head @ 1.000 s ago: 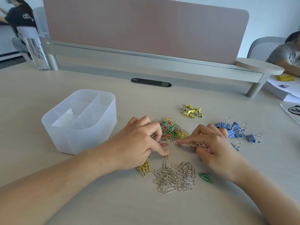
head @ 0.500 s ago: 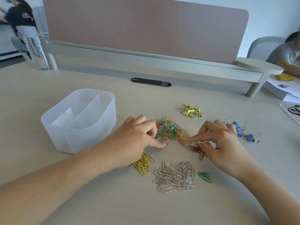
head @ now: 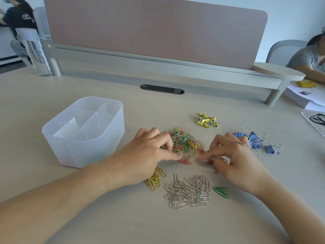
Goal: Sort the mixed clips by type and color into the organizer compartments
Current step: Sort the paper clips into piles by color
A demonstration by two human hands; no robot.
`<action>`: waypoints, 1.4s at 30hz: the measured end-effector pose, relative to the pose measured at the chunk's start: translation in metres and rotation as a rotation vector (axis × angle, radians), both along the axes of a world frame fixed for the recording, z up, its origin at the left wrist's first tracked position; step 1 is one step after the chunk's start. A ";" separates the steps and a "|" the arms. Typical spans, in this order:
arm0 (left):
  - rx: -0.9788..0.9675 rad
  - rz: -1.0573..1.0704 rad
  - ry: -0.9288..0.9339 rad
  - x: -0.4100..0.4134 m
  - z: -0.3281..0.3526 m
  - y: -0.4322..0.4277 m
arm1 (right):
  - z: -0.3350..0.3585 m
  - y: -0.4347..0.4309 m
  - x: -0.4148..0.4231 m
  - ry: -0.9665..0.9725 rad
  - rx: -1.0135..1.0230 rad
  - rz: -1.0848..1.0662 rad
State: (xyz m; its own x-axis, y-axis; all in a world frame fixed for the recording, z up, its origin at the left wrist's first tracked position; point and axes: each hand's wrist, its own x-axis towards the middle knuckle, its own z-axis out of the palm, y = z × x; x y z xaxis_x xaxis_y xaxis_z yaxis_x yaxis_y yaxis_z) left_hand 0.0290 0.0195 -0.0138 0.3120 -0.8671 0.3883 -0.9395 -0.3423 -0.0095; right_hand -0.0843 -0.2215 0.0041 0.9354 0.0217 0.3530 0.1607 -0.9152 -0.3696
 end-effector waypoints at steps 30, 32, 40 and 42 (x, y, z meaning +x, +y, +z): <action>-0.031 0.044 -0.029 0.010 0.004 0.008 | -0.002 -0.002 -0.002 0.018 -0.124 0.174; -0.034 0.052 -0.032 0.011 0.005 0.008 | 0.002 -0.007 -0.002 -0.060 -0.096 0.054; -0.053 0.077 -0.060 0.011 0.003 0.008 | -0.001 -0.004 -0.001 -0.090 -0.154 0.033; -0.049 0.085 -0.069 0.011 0.002 0.008 | -0.006 -0.004 0.000 -0.042 -0.223 0.029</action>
